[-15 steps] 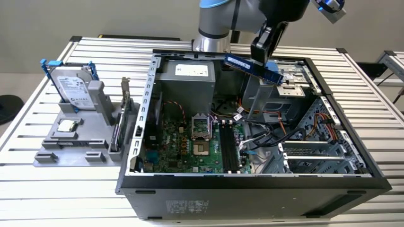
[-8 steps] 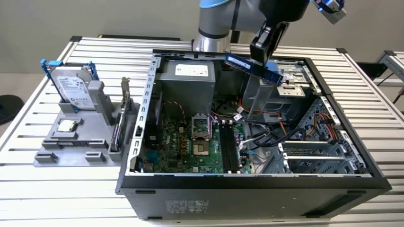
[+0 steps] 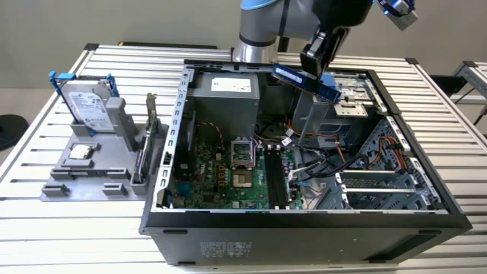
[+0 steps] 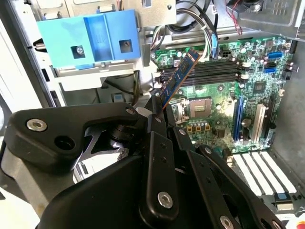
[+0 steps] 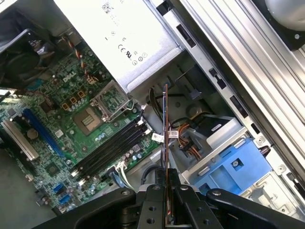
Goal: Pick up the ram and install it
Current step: 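Insert the ram into the slot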
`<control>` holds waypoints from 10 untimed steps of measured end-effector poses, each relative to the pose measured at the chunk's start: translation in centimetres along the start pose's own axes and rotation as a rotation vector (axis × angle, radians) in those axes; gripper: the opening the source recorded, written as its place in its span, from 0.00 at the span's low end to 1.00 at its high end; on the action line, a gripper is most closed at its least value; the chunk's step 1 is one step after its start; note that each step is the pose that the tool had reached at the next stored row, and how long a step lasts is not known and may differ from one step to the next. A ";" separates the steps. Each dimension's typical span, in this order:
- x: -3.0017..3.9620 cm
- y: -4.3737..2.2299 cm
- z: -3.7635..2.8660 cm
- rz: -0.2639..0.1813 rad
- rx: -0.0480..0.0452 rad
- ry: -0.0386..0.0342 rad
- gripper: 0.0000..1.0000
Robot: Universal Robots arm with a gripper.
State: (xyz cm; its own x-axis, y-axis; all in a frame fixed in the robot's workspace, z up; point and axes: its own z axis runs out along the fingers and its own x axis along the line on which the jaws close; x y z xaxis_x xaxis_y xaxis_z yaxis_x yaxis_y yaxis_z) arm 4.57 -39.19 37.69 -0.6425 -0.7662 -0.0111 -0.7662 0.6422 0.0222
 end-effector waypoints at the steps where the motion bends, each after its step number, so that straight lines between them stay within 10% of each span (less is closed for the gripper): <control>1: 0.00 0.00 0.00 0.006 0.0001 -0.0002 0.00; 10: -0.01 -0.01 0.03 0.049 0.0006 -0.0011 0.00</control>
State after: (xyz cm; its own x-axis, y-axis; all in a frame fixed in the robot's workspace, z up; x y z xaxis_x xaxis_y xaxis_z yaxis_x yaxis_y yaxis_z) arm 4.59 -39.19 37.65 -0.6794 -0.7337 -0.0111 -0.7337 0.6791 0.0222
